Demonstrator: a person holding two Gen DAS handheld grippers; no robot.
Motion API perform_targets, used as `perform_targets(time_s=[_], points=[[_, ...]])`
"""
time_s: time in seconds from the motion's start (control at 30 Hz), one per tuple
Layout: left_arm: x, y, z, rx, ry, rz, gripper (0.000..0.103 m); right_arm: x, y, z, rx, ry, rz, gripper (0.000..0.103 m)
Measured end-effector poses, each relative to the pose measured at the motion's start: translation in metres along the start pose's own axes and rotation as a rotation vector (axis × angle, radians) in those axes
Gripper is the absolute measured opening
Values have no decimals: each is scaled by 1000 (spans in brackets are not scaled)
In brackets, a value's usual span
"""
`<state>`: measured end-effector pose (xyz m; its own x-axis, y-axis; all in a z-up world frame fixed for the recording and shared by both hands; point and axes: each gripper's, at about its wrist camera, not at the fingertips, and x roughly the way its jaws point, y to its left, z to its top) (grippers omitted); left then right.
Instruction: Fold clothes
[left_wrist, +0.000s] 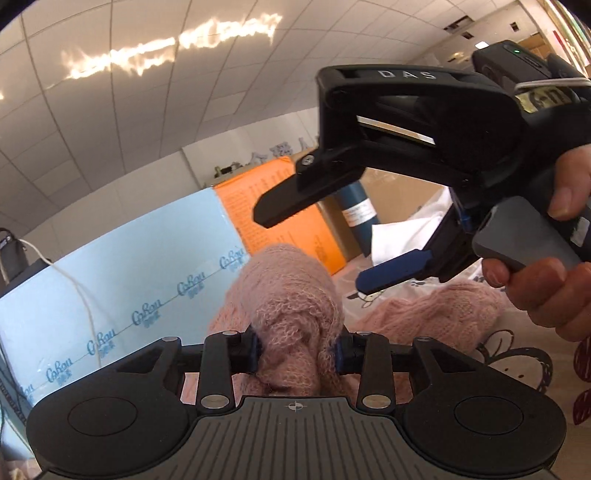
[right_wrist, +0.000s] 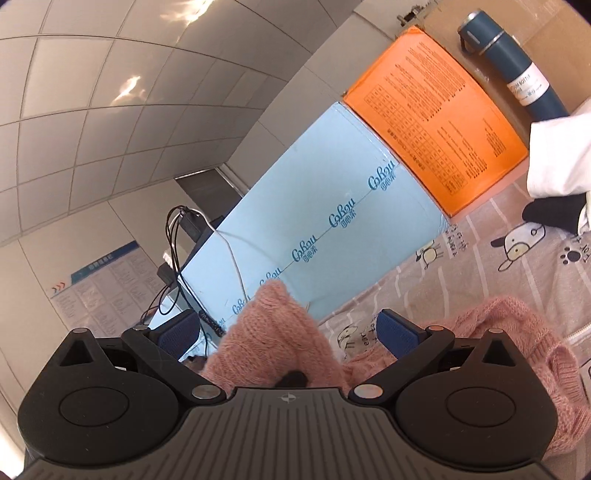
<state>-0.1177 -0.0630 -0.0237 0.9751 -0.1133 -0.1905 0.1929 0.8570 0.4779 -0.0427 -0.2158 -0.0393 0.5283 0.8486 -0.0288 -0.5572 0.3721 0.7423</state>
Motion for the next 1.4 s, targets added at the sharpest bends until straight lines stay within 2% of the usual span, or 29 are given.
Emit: perform_targets(time_s=[0.07, 0.13, 0.23, 0.3, 0.4, 0.57, 0.6, 0.67, 0.7, 0.77, 0.8, 0.83, 0.87, 0.9, 0.97, 1.07, 1.17, 1.4], points=[[3, -4, -2, 9, 5, -36, 36, 2, -9, 0, 69, 40, 13, 103], [4, -5, -4, -1, 2, -76, 41, 3, -13, 0, 102, 72, 4, 103], [1, 13, -5, -103, 27, -203, 58, 4, -15, -3, 122, 115, -19, 103], [-3, 32, -6, -187, 30, -311, 78, 2, -14, -5, 132, 132, -16, 103], [-3, 68, -17, -316, -14, -355, 89, -4, -8, -6, 130, 157, -33, 103], [-5, 129, -35, -531, -90, -427, 97, -13, 9, -8, 101, 191, -113, 102], [-4, 140, -39, -579, -102, -431, 98, -15, 13, -8, 97, 190, -121, 100], [9, 159, -62, -725, -89, -330, 98, -11, 19, -9, 87, 201, -143, 100], [17, 167, -75, -817, -55, -285, 98, -6, 22, -10, 82, 213, -162, 99], [30, 178, -92, -938, 16, -235, 98, 5, 27, -14, 69, 241, -197, 88], [34, 183, -99, -979, 48, -219, 98, 13, 30, -17, 62, 260, -209, 71], [38, 186, -105, -1012, 73, -208, 98, 21, 32, -20, 49, 277, -229, 49], [37, 185, -107, -1002, 64, -229, 98, 29, 33, -22, 35, 289, -245, 40], [36, 183, -108, -991, 54, -250, 98, 36, 33, -24, 23, 300, -256, 27], [33, 178, -108, -967, 36, -272, 98, 44, 37, -23, -12, 275, -239, 21], [25, 164, -104, -922, 0, -284, 98, 42, 54, -15, -121, 188, -209, 19], [21, 160, -101, -894, 7, -283, 100, 28, 59, -4, -170, 126, -261, 18], [22, 153, -100, -861, 44, -282, 101, -38, 16, 9, -69, -36, -447, 18]])
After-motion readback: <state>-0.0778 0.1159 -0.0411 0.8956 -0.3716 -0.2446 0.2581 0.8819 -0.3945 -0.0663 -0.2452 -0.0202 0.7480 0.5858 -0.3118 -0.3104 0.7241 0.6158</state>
